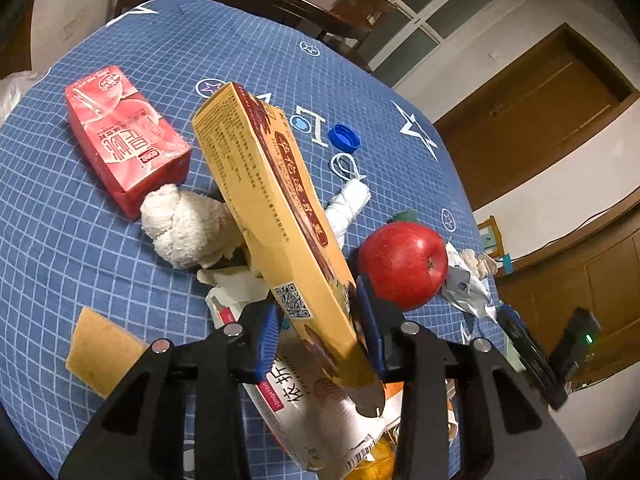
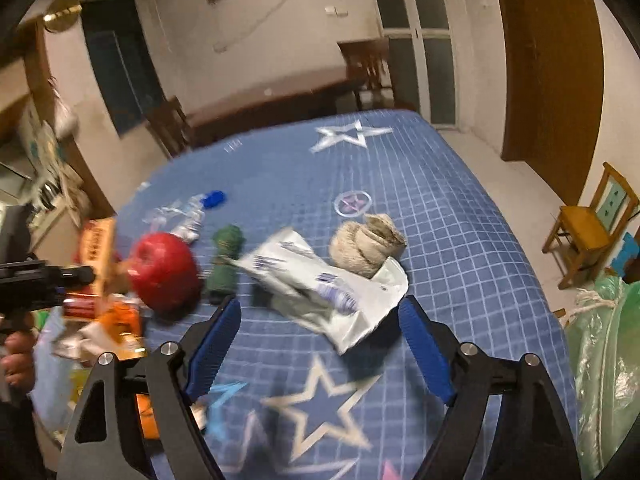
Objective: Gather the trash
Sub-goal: 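Grasp the yellow snack box with the left tool while the right tool grasps the white toothpaste tube, then carry the yellow box and toothpaste tube with both tools over the green bin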
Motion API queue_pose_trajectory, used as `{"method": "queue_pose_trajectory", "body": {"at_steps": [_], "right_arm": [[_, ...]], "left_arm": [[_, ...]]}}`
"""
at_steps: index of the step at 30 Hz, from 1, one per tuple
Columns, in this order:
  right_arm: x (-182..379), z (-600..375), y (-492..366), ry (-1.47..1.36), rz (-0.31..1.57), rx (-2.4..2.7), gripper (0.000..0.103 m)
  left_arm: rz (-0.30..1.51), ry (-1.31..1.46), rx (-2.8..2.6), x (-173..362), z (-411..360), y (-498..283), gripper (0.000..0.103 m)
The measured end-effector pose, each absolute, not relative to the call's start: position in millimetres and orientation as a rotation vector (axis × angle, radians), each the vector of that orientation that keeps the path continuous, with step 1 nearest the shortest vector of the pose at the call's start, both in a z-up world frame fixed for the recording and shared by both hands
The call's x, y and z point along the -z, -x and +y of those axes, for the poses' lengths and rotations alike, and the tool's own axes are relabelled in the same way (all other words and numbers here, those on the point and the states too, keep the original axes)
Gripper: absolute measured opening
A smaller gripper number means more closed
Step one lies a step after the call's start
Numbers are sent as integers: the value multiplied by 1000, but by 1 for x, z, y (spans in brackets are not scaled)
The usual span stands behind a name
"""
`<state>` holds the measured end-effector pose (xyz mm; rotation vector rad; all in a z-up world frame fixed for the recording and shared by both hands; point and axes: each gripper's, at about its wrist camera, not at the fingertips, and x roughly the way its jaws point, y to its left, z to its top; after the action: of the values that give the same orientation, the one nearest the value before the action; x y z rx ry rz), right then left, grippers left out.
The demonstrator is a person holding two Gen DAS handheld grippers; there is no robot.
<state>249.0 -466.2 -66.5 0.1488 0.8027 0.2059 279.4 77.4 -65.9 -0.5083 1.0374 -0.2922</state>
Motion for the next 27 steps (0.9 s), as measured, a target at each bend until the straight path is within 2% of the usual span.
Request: {"method": "queue_pose_trajectory", "body": {"at_steps": [4,5,6,8,12,27], "right_arm": [[88,-466,-274,-172,859,-179,82],[92,-466,-278,-184,871,-185,78],[97,-467,-279,-192,879,-182,63],[102,-469,-283,-204,886,-182,44],[104,-469,-276,-211,850,-214,30],[16,-450,-171,-4,513,-106,29]], "left_arm": [[1030,502,303,67,76,-279,33],[1028,503,306,67,77,-278,33],[1024,501,311,67,76,-278,33],[1018,498,316,67,74,-278,32],[1004,502,324,67,71,-278,31],[836,405,375,16,46,-244,27]]}}
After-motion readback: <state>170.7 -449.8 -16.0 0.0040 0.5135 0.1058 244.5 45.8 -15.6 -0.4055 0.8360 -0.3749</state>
